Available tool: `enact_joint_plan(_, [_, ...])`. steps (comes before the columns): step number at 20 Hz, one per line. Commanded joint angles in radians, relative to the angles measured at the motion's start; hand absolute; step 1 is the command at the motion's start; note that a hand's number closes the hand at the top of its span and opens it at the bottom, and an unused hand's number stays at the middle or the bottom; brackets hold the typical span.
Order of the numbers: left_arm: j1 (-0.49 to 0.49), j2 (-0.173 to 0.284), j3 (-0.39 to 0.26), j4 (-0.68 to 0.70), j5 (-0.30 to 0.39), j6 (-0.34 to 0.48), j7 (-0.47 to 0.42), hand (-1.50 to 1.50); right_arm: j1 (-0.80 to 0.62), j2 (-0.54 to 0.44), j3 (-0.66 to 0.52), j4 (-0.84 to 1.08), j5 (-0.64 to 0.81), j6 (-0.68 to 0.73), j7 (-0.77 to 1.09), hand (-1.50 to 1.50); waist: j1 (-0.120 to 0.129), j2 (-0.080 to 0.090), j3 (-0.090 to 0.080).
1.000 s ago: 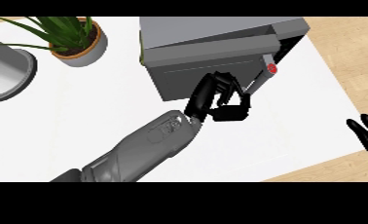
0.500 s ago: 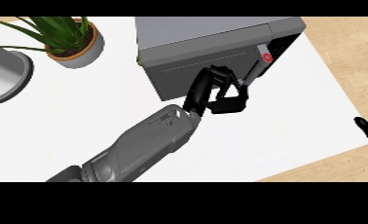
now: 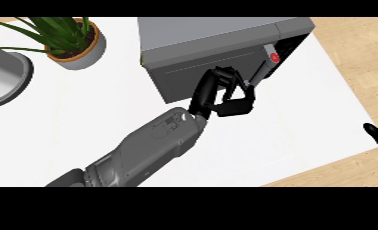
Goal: Pick up the milk, place it into the microwave and close the microwave
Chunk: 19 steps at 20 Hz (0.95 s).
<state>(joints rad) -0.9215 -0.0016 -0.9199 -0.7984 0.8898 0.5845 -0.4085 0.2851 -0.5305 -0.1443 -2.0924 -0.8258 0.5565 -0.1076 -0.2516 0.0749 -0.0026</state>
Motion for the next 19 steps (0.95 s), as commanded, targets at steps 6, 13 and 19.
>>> enact_joint_plan(6, [-0.074, 0.002, 0.091, 0.108, 0.056, 0.036, -0.079, 1.50, -0.007, -0.030, 0.009, -0.023, -0.036, 0.024, 0.021, -1.50, -0.002, 0.006, -0.002])
enact_joint_plan(13, [-0.072, 0.002, 0.071, 0.124, 0.086, 0.037, -0.111, 1.50, -0.013, -0.037, 0.007, -0.039, -0.059, 0.018, 0.028, -1.50, -0.013, 0.015, -0.001])
enact_joint_plan(19, [-0.085, 0.002, 0.068, 0.127, 0.115, 0.055, -0.133, 1.50, -0.017, -0.051, 0.014, -0.066, -0.073, 0.015, 0.044, -1.50, -0.013, 0.008, -0.002])
